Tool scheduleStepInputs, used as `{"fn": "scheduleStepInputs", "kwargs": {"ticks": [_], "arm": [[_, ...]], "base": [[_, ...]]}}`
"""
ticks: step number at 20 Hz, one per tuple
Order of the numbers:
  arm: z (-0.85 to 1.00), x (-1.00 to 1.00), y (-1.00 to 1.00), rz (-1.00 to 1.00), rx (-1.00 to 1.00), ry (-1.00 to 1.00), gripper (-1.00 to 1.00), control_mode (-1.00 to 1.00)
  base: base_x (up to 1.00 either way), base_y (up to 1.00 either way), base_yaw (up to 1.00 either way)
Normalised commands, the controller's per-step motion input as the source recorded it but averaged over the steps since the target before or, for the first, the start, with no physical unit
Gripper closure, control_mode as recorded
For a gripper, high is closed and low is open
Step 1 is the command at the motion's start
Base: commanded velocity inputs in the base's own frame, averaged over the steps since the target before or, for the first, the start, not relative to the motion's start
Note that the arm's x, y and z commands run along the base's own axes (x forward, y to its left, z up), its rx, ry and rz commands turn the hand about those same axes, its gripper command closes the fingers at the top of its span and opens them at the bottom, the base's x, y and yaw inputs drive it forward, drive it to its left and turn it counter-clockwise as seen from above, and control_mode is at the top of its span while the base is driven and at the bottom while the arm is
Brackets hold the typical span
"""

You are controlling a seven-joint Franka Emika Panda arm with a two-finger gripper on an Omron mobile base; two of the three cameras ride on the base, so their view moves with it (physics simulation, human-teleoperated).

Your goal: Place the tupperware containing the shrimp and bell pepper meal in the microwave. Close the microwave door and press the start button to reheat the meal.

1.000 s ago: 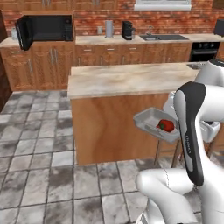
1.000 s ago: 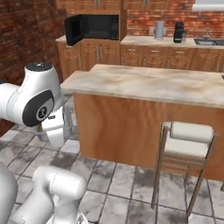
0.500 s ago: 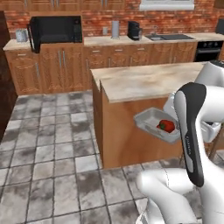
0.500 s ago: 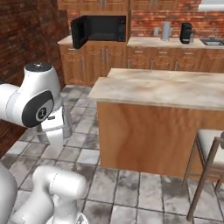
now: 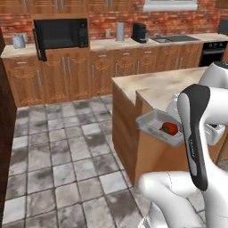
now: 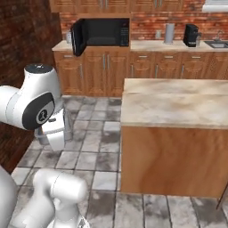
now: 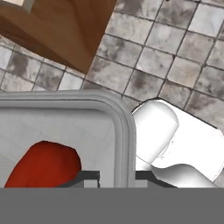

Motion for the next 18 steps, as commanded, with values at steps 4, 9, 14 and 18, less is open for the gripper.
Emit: {"fn": "scheduleStepInputs", "kwargs": {"ticks": [4, 9, 14, 18], "arm": [[0.00, 0.00, 0.00, 0.00, 0.00, 0.00, 1.00, 1.00], [0.00, 0.00, 0.00, 0.00, 0.00, 0.00, 1.00, 1.00], [0.00, 0.00, 0.00, 0.00, 0.00, 0.00, 1.00, 1.00], [0.00, 0.00, 0.00, 0.00, 0.00, 0.00, 1.00, 1.00]], "base": [[0.95, 1.00, -0.27], [0.99, 1.00, -0.27], [0.99, 0.95, -0.25], [1.00, 0.71, -0.19]]}}
